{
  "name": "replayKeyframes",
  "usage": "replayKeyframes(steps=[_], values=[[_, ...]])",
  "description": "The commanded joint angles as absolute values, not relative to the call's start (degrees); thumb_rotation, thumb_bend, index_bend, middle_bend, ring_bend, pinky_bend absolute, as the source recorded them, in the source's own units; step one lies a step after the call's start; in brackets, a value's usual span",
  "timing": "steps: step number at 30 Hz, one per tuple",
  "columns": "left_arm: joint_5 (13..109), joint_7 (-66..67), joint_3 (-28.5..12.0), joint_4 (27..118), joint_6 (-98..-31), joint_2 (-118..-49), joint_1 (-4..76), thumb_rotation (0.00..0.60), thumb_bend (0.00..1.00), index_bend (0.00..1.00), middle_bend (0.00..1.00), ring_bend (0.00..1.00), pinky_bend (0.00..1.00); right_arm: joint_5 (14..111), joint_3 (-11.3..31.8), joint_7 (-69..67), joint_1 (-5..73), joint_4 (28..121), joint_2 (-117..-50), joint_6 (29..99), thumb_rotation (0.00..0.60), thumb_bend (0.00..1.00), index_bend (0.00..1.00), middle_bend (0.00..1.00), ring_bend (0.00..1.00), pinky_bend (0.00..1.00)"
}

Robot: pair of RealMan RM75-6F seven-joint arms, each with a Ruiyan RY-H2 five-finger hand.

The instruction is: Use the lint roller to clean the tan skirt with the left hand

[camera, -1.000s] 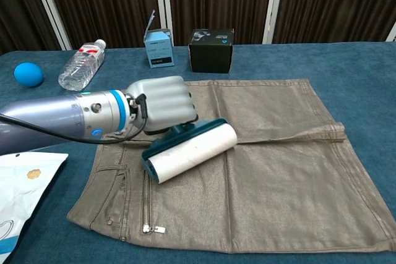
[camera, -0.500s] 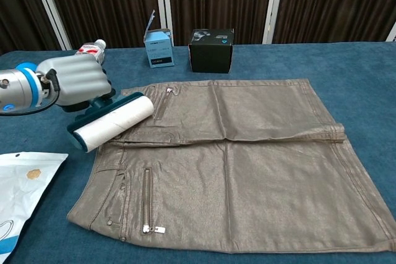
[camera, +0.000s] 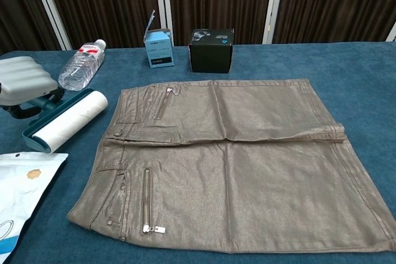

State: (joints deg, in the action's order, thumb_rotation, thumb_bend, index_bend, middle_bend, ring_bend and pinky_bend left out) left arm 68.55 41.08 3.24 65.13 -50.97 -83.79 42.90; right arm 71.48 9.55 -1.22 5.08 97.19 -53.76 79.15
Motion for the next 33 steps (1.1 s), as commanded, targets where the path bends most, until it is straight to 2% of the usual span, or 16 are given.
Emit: replayKeyframes(steps=[1, 2, 4, 6, 7, 8, 11, 15, 19, 22, 26, 30, 33], values=[[67.06, 39.24, 2.58, 65.07, -50.68, -84.05, 41.71, 0.600, 0.68, 0.49, 0.38, 0.33, 0.42, 71.68, 9.49, -1.19, 5.01, 97.41, -53.73, 79.36, 0.600, 0.00, 0.00, 0.00, 0.00, 0.00], [66.67, 38.60, 2.27, 65.34, -50.78, -84.01, 41.38, 0.600, 0.60, 0.46, 0.34, 0.29, 0.40, 71.82, 9.46, -1.18, 4.97, 97.52, -53.69, 79.48, 0.600, 0.00, 0.00, 0.00, 0.00, 0.00], [65.87, 37.81, 1.58, 65.97, -51.42, -83.80, 40.73, 0.600, 0.29, 0.32, 0.18, 0.16, 0.29, 72.14, 9.40, -1.20, 4.89, 97.74, -53.63, 79.76, 0.600, 0.00, 0.00, 0.00, 0.00, 0.00], [64.01, 37.83, 0.66, 67.65, -51.86, -83.13, 40.06, 0.600, 0.08, 0.17, 0.05, 0.05, 0.18, 72.45, 9.30, -1.34, 4.77, 97.95, -53.52, 80.00, 0.600, 0.00, 0.00, 0.00, 0.00, 0.00], [62.93, 37.54, -0.06, 69.38, -52.35, -82.38, 39.67, 0.600, 0.02, 0.11, 0.01, 0.02, 0.15, 72.65, 9.25, -1.49, 4.70, 98.07, -53.43, 80.11, 0.600, 0.00, 0.00, 0.00, 0.00, 0.00], [62.00, 36.85, -0.93, 71.58, -53.49, -81.21, 39.05, 0.600, 0.00, 0.06, 0.00, 0.00, 0.13, 72.93, 9.17, -1.67, 4.62, 98.22, -53.33, 80.24, 0.600, 0.00, 0.00, 0.00, 0.00, 0.00], [60.27, 35.48, -2.32, 78.31, -56.34, -77.21, 37.30, 0.600, 0.00, 0.00, 0.00, 0.00, 0.10, 73.88, 8.89, -1.75, 4.45, 98.77, -53.04, 80.69, 0.600, 0.00, 0.00, 0.00, 0.00, 0.00], [60.89, 32.20, -3.46, 83.77, -60.26, -73.78, 35.15, 0.600, 0.00, 0.00, 0.00, 0.00, 0.08, 74.78, 8.59, -1.78, 4.40, 99.34, -52.85, 80.90, 0.600, 0.00, 0.00, 0.00, 0.00, 0.00], [65.46, 20.96, -4.90, 91.10, -70.12, -69.62, 29.00, 0.600, 0.00, 0.00, 0.00, 0.00, 0.05, 76.42, 8.09, -1.83, 4.29, 99.76, -52.75, 81.43, 0.600, 0.00, 0.00, 0.00, 0.00, 0.00], [73.04, 11.23, -3.26, 94.49, -80.05, -66.75, 22.44, 0.600, 0.00, 0.00, 0.00, 0.00, 0.04, 77.77, 7.66, -1.61, 4.25, 99.57, -53.07, 81.94, 0.600, 0.00, 0.00, 0.00, 0.00, 0.00], [78.02, 6.98, -0.69, 95.48, -86.21, -64.72, 17.37, 0.600, 0.00, 0.00, 0.00, 0.00, 0.03, 78.66, 7.45, -1.40, 4.00, 99.70, -53.19, 82.82, 0.600, 0.00, 0.00, 0.00, 0.00, 0.00], [78.30, 7.22, 0.02, 97.61, -89.81, -63.18, 13.67, 0.600, 0.00, 0.00, 0.00, 0.00, 0.01, 79.83, 7.11, -1.36, 3.74, 100.01, -53.19, 83.64, 0.600, 0.00, 0.00, 0.00, 0.00, 0.00], [77.93, 7.53, 0.02, 98.27, -89.48, -62.45, 12.74, 0.600, 0.00, 0.00, 0.00, 0.00, 0.00, 80.26, 6.97, -1.35, 3.70, 100.14, -53.19, 83.82, 0.600, 0.00, 0.00, 0.00, 0.00, 0.00]])
